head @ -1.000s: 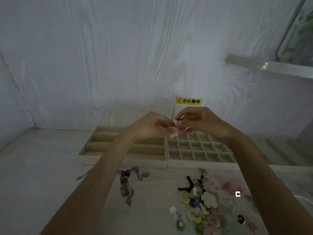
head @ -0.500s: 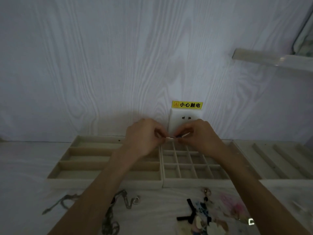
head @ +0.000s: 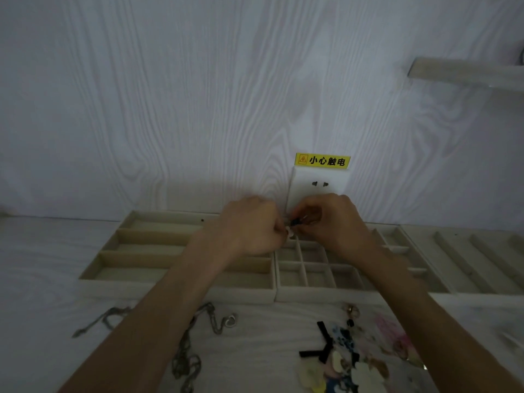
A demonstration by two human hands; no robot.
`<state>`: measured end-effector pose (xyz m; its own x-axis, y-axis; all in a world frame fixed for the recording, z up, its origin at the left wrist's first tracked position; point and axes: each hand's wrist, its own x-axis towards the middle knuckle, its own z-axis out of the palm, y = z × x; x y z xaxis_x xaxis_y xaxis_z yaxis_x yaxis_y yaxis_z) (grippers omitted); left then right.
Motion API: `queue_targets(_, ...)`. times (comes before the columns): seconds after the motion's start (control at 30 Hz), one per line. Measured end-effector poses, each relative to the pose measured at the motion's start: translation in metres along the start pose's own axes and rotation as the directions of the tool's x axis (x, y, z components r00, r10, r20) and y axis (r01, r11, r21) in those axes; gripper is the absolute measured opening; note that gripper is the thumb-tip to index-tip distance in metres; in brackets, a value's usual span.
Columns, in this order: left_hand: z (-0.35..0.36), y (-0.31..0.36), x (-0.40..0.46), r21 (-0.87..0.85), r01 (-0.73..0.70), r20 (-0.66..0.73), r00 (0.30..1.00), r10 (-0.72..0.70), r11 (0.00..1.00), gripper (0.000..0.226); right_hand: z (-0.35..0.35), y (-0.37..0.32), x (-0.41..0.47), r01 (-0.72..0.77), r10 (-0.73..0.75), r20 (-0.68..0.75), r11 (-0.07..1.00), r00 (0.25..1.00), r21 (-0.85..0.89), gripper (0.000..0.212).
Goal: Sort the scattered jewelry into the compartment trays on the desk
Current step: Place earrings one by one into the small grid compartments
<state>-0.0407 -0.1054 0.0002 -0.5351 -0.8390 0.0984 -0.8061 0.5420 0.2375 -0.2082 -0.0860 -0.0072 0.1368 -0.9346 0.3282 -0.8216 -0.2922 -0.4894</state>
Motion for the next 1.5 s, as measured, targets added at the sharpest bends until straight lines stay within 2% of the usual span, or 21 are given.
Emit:
queue_targets(0.13,-0.007,-0.004,0.000,-0.014,-0.028,0.094,0.995,0.029,1.000,0.027,0.008,-0.003,-0.003,0.011,-0.011,-0.003,0.997,1.000,-0.077,0.014)
queue_targets(0.27,-0.002,-0.004,0.002,0.059,-0.077,0.207,0.976,0.063,0.995,0.053,0.010,-0.004,-0.004,-0.005,0.004,-0.007,0.993,1.000,-0.118,0.011)
queue_targets(0.4,-0.003,0.003,0.000,0.109,-0.047,0.228,0.973,0.021,0.993,0.037,0.008,-0.002,-0.003,-0.015,0.018,0.026,0.994,0.999,-0.107,0.013)
queue_targets(0.47,-0.001,-0.001,0.002,0.106,-0.073,0.242,0.969,0.045,0.992,0.044,0.004,-0.002,-0.002,-0.019,0.023,0.030,0.991,0.999,-0.134,0.013)
queue_targets(0.57,-0.007,-0.004,0.000,0.000,-0.037,0.228,0.973,0.036,0.999,0.053,-0.008,-0.002,-0.002,-0.012,0.023,0.070,0.988,0.997,-0.152,0.014)
queue_targets(0.63,-0.020,-0.001,-0.008,-0.071,0.002,0.222,0.975,0.014,0.997,0.041,-0.020,-0.005,-0.005,-0.012,0.023,0.079,0.991,0.997,-0.131,0.014)
queue_targets(0.7,-0.031,0.004,-0.020,-0.125,0.034,0.143,0.990,-0.016,0.992,0.033,-0.036,-0.009,-0.012,-0.009,0.020,0.091,0.993,0.996,-0.118,0.013)
queue_targets(0.8,-0.034,0.014,-0.043,-0.080,0.016,0.028,1.000,-0.013,0.997,0.029,-0.057,-0.013,-0.031,0.003,0.028,0.216,0.989,0.976,-0.145,0.014)
queue_targets(0.87,-0.028,0.022,-0.060,-0.121,-0.015,-0.021,1.000,0.013,0.993,0.023,-0.064,-0.013,-0.047,0.015,0.013,0.295,0.996,0.955,-0.093,0.015)
queue_targets(0.97,-0.011,0.037,-0.093,-0.351,-0.122,0.001,0.991,0.131,0.928,0.016,-0.065,-0.013,-0.084,-0.036,0.001,0.378,0.996,0.926,0.086,0.014)
queue_targets(1.03,0.004,0.047,-0.112,-0.492,-0.141,0.040,0.982,0.184,0.859,0.014,-0.064,-0.011,-0.107,-0.068,-0.008,0.418,0.984,0.909,0.168,0.013)
queue_targets(1.1,0.017,0.055,-0.125,-0.578,-0.123,0.060,0.979,0.193,0.807,0.026,-0.065,-0.008,-0.126,-0.075,-0.017,0.420,0.977,0.907,0.201,0.014)
queue_targets(1.2,0.031,0.069,-0.137,-0.608,-0.142,0.058,0.973,0.222,0.781,0.054,-0.071,-0.005,-0.145,-0.085,-0.023,0.456,0.973,0.890,0.215,0.023)
queue_targets(1.27,0.040,0.084,-0.146,-0.504,-0.234,0.041,0.955,0.294,0.832,0.079,-0.073,0.001,-0.156,-0.100,-0.016,0.488,0.972,0.873,0.210,0.032)
queue_targets(1.33,0.047,0.101,-0.153,-0.346,-0.268,0.043,0.953,0.301,0.899,0.097,-0.070,0.007,-0.165,-0.118,0.002,0.475,0.970,0.880,0.213,0.037)
queue_targets(1.43,0.061,0.114,-0.155,-0.205,-0.287,-0.048,0.958,0.283,0.936,0.105,-0.059,0.012,-0.172,-0.068,-0.035,0.393,0.967,0.919,0.247,0.034)
queue_targets(1.5,0.068,0.113,-0.152,-0.206,-0.266,-0.047,0.964,0.263,0.941,0.103,-0.053,0.014,-0.172,-0.027,-0.065,0.301,0.957,0.951,0.290,0.028)
